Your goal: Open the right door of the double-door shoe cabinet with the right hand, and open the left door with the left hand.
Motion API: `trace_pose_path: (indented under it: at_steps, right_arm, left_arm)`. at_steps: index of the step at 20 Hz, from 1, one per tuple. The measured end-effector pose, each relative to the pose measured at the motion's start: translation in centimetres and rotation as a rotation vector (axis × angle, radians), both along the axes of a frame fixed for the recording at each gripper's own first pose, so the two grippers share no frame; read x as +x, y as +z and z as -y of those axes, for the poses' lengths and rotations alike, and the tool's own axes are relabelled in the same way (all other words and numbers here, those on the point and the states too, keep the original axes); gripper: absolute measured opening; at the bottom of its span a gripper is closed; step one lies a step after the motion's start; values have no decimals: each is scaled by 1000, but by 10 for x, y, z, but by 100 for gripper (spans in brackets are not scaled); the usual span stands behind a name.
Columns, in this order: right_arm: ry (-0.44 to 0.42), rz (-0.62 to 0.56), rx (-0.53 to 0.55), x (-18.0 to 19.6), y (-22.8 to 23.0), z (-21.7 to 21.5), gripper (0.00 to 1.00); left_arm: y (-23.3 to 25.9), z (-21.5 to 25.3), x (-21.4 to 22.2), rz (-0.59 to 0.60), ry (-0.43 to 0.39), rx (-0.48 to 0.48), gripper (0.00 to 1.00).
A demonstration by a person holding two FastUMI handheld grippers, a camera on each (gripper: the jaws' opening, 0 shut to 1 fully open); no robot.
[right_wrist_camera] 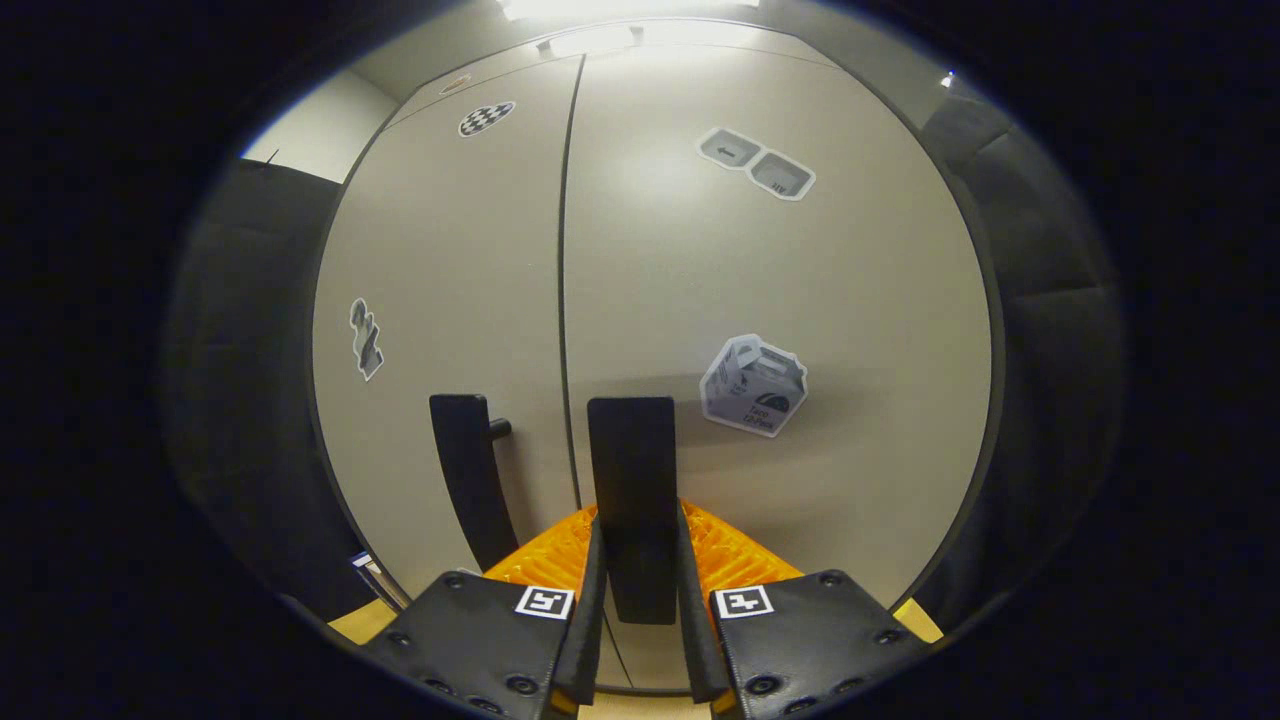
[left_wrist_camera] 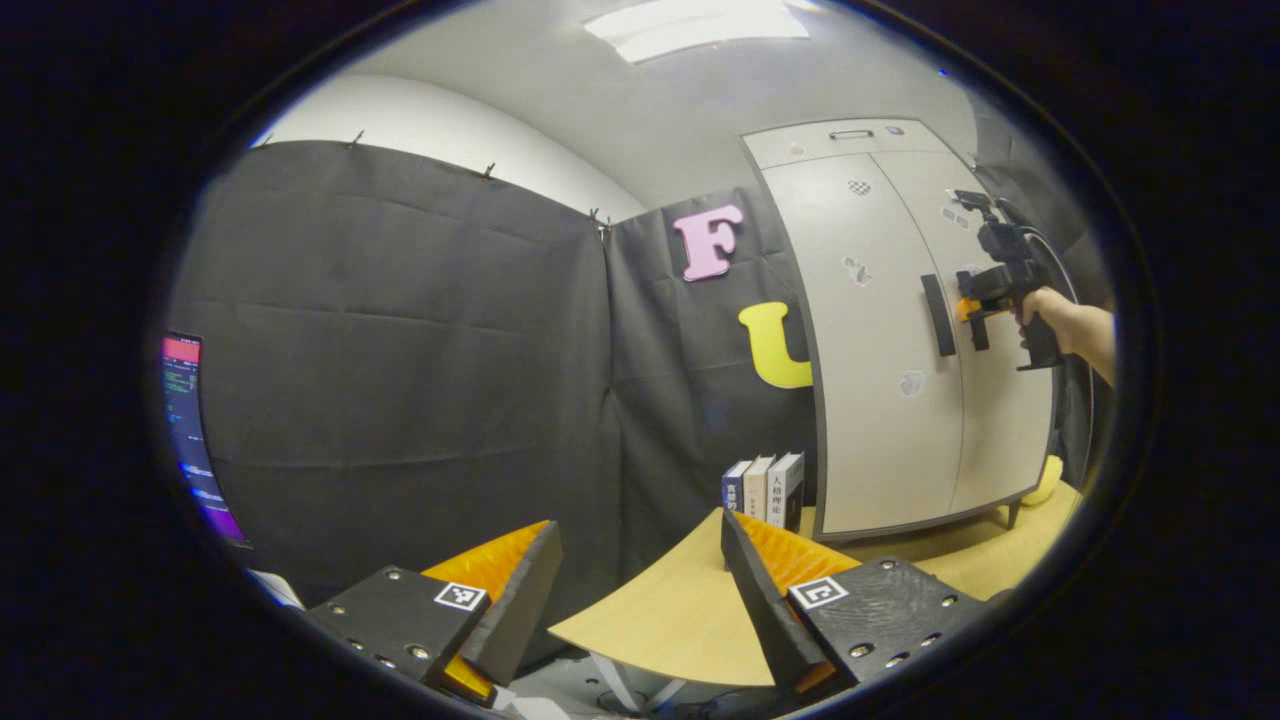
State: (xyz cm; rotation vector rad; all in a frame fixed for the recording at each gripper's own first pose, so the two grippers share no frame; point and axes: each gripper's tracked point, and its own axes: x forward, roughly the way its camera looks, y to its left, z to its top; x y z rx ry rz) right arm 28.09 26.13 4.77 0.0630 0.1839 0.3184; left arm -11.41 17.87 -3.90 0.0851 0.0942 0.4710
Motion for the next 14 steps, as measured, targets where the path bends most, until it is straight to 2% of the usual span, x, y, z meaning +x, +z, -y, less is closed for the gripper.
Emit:
trace_pose_path:
  at_steps: [2, 5, 8, 9, 10, 11, 12, 14]
  right_arm:
    - [14, -20, -7, 0, -1, -1, 17]
    - [46, -45, -31, -9, -1, 1, 19]
    - [73, -26, -17, -16, -1, 4, 19]
    - [79, -26, -10, -16, 0, 5, 17]
    - [89, -31, -2, -15, -1, 6, 19]
    - [100, -36, 8, -14, -1, 8, 17]
    - [111, -43, 17, -15, -1, 9, 19]
    - [126, -51, 27, -15, -1, 12, 17]
  left_arm:
    - [0, 2, 3, 6, -8, -8, 92]
    - [3, 9, 8, 13, -37, -19, 92]
    - [10, 20, 17, 26, -82, -10, 93]
    - [13, 24, 21, 31, -96, -4, 93]
    - [16, 28, 24, 36, -110, 0, 93]
    - [20, 34, 27, 43, -122, 3, 94]
    - [21, 40, 30, 49, -136, 5, 94]
    - [24, 52, 35, 56, -169, 1, 93]
